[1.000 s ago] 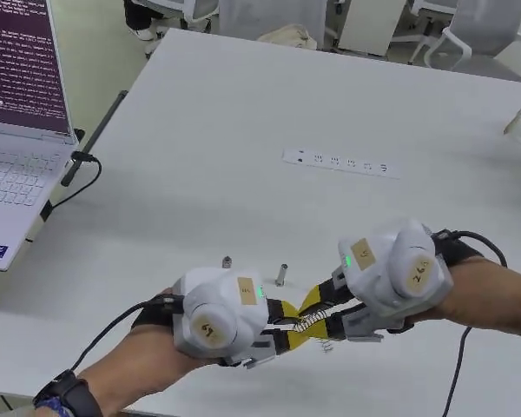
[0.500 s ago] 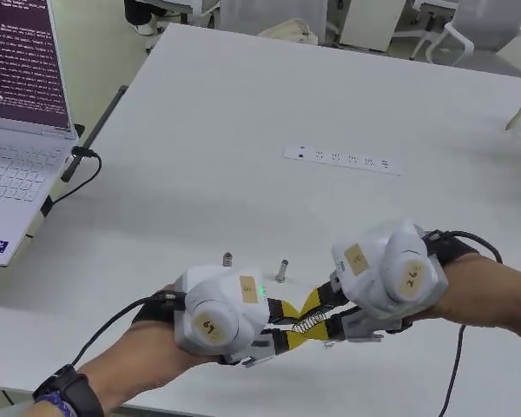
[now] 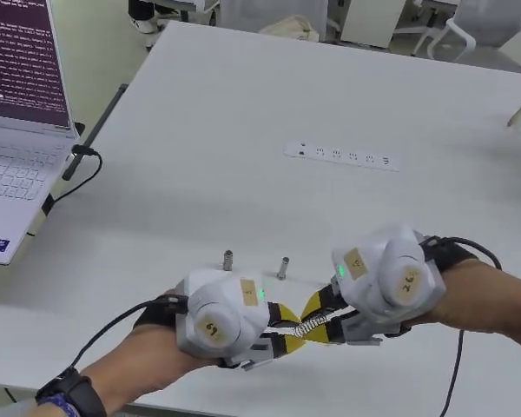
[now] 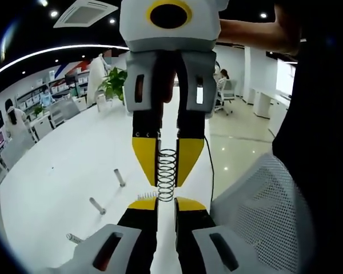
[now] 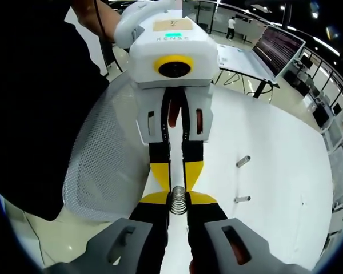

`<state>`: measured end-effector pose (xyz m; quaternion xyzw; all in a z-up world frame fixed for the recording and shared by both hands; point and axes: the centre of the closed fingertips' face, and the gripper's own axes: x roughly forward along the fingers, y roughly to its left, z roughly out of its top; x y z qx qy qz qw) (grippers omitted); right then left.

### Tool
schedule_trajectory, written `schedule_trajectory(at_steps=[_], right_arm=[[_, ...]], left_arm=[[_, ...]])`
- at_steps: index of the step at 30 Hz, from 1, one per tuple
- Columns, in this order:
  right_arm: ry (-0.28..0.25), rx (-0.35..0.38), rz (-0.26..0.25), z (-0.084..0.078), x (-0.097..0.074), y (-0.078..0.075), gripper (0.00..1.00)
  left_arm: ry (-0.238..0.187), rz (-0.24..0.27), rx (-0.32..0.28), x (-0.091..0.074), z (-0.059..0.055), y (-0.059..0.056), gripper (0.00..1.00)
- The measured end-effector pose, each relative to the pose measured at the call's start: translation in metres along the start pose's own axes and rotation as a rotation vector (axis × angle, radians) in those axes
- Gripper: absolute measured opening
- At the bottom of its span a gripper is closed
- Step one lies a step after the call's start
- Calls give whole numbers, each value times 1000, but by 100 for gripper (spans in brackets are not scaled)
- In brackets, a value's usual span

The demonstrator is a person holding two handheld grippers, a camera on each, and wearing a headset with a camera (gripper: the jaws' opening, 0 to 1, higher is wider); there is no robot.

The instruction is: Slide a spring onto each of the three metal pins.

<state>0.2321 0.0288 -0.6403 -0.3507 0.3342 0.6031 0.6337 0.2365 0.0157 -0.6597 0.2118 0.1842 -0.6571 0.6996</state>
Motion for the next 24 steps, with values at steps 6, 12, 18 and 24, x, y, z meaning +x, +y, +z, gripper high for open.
schedule_trajectory(at_steps=[6,12,18,24], right_arm=[[-3,25,-9,-10,-1,2,8],[4,44,-21,-18,-3,-1,8],[17,62,-35,-25,-3,-7,8],[30,82,-50,-34,-1,-13,8]], left_arm=[[15,25,-58,-3,-16,1,7],[22,67,-100,-12,-27,6,13],[22,105,-137,-21,-35,13,13],[0,172,-195,-35,-38,27,16]])
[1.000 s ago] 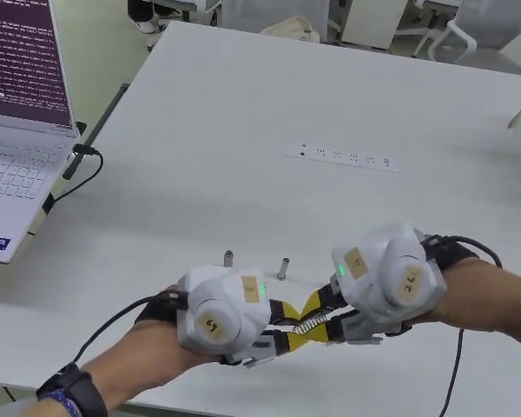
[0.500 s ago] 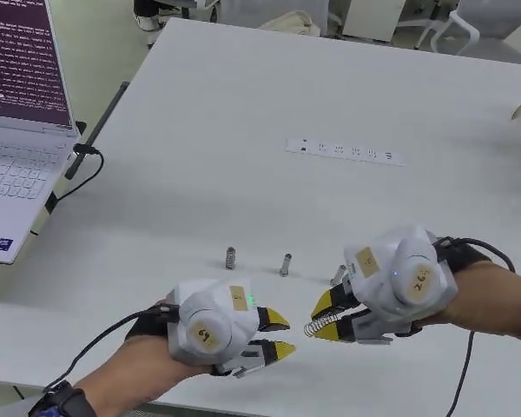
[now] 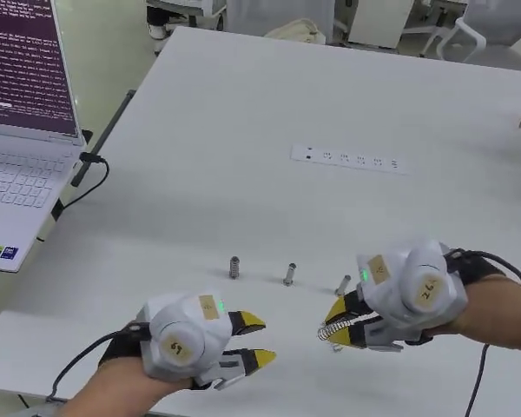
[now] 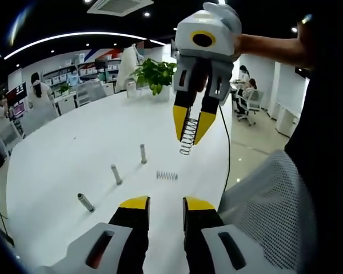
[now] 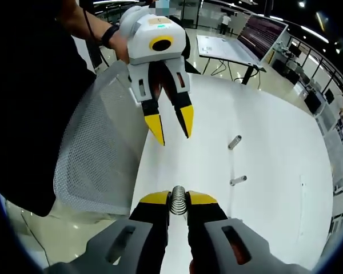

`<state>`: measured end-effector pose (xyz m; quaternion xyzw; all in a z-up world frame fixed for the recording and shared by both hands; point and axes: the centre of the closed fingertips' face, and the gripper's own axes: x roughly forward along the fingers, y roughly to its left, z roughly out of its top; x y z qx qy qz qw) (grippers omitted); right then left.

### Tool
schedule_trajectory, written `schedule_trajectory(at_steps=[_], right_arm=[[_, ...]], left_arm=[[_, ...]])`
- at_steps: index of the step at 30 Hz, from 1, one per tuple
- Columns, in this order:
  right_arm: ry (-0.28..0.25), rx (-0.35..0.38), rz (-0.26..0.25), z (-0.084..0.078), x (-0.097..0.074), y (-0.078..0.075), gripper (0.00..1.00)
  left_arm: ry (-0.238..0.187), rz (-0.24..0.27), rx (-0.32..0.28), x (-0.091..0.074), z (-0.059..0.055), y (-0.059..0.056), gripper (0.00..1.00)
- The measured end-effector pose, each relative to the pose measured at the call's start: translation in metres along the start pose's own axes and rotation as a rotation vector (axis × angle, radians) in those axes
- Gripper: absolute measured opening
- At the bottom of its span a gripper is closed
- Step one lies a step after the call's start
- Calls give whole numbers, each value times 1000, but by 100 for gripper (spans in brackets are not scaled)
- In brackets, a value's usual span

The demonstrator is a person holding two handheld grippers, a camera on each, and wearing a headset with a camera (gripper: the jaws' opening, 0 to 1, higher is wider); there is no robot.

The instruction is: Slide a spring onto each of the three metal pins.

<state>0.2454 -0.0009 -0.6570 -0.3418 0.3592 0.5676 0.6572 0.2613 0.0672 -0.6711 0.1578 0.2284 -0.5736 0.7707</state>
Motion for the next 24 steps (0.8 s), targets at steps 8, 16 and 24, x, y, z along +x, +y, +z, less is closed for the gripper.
schedule_trajectory(at_steps=[8,16,24], right_arm=[[21,14,1,-11,3,-6,8],[27,24,-5,-16,4,-18,8],[38,26,-6,-18,6,-29,8]], left_arm=[[-12,93,-49,-21,-8,24,18],[-15,157,-84,-40,-17,41,20],[-21,205,-127,-54,-29,52,22]])
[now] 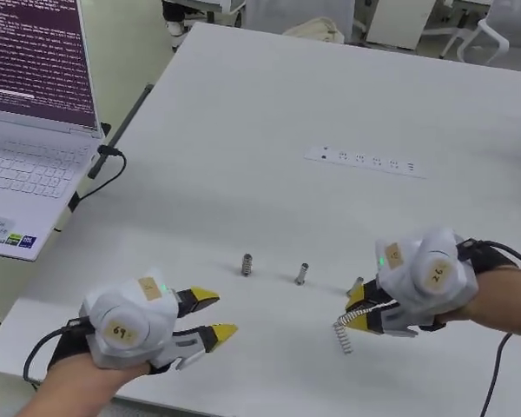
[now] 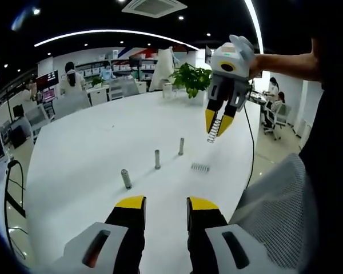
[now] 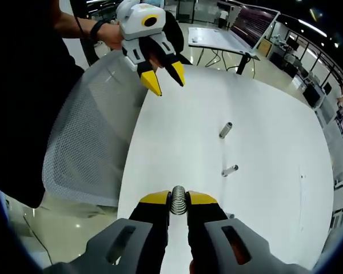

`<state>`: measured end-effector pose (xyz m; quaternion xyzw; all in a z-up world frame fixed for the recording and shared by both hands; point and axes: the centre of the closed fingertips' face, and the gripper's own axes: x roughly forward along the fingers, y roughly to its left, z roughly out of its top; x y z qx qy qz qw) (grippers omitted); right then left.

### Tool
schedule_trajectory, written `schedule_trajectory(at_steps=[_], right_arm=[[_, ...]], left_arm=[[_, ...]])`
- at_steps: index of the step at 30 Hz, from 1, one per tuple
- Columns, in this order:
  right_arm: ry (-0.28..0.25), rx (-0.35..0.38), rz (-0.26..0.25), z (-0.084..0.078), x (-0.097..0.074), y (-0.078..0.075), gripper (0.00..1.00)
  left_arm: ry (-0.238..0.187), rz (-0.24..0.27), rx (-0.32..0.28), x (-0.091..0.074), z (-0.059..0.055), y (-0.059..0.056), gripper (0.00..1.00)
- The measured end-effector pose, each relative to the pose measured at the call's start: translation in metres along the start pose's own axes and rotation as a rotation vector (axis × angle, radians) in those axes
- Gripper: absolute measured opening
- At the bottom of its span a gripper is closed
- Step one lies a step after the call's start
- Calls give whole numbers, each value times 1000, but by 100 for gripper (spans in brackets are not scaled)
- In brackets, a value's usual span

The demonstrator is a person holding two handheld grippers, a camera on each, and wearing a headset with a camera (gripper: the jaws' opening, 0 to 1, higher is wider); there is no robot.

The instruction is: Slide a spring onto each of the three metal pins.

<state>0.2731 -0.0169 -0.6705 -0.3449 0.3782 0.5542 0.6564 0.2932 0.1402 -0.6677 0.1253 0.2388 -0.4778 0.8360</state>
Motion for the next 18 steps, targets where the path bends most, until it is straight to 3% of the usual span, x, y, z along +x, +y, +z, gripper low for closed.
schedule_trajectory(at_steps=[9,18], right_arm=[[16,-8,-3,3,3,-16,8],[25,-13,-23,11,5,-44,8]], left_arm=[[-3,51,-38,-13,-10,14,28],[4,91,-63,-25,-21,26,34]])
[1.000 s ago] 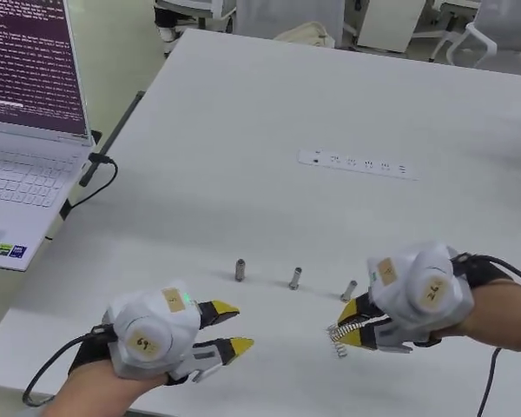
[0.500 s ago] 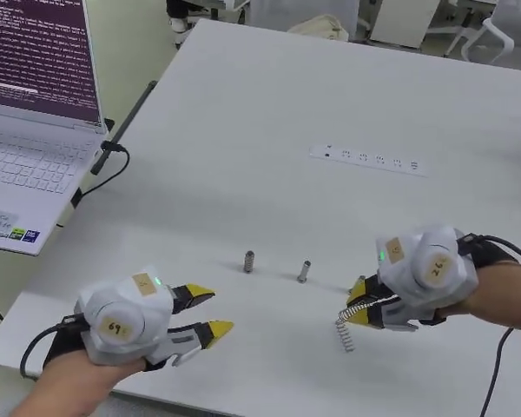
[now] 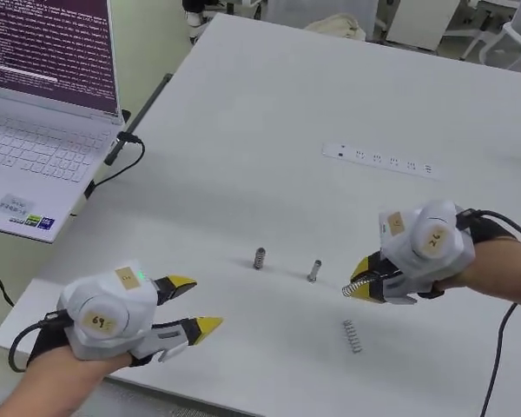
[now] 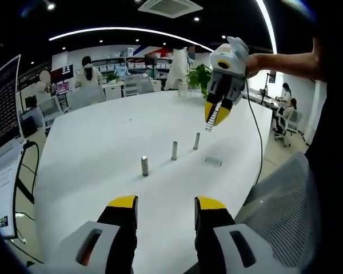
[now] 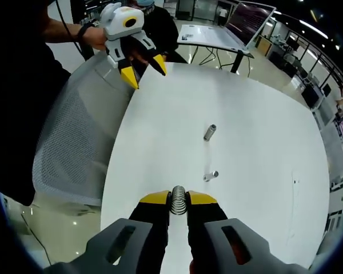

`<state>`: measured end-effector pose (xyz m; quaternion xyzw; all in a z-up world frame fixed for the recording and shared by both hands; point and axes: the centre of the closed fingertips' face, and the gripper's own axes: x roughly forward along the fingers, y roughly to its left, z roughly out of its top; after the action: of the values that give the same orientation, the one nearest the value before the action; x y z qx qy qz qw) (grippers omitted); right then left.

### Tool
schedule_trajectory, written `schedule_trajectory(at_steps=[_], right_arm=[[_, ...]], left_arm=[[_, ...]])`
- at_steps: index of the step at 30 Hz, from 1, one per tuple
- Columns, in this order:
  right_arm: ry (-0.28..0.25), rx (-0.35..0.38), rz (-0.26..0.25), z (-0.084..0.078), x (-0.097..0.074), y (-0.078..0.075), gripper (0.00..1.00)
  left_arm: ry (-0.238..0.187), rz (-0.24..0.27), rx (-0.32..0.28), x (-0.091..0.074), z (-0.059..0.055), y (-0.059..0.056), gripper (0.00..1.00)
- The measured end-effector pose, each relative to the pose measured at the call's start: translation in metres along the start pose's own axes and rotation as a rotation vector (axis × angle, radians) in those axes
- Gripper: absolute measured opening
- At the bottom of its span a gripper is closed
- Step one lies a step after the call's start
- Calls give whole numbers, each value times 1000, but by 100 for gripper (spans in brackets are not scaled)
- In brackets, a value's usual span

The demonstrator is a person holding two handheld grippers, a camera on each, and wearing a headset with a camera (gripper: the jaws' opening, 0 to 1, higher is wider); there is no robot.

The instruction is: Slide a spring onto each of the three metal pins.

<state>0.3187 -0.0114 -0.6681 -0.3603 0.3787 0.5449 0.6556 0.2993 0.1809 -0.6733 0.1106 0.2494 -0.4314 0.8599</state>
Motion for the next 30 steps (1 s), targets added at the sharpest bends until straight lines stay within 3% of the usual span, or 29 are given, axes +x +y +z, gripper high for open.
schedule_trajectory(at_steps=[12,30], right_arm=[[14,-13,-8,11,12,-26,8],[54,-35,6,12,29,-49,8]], left_arm=[[1,47,-37,-12,-6,16,44],[7,59,-78,-22,-10,20,58]])
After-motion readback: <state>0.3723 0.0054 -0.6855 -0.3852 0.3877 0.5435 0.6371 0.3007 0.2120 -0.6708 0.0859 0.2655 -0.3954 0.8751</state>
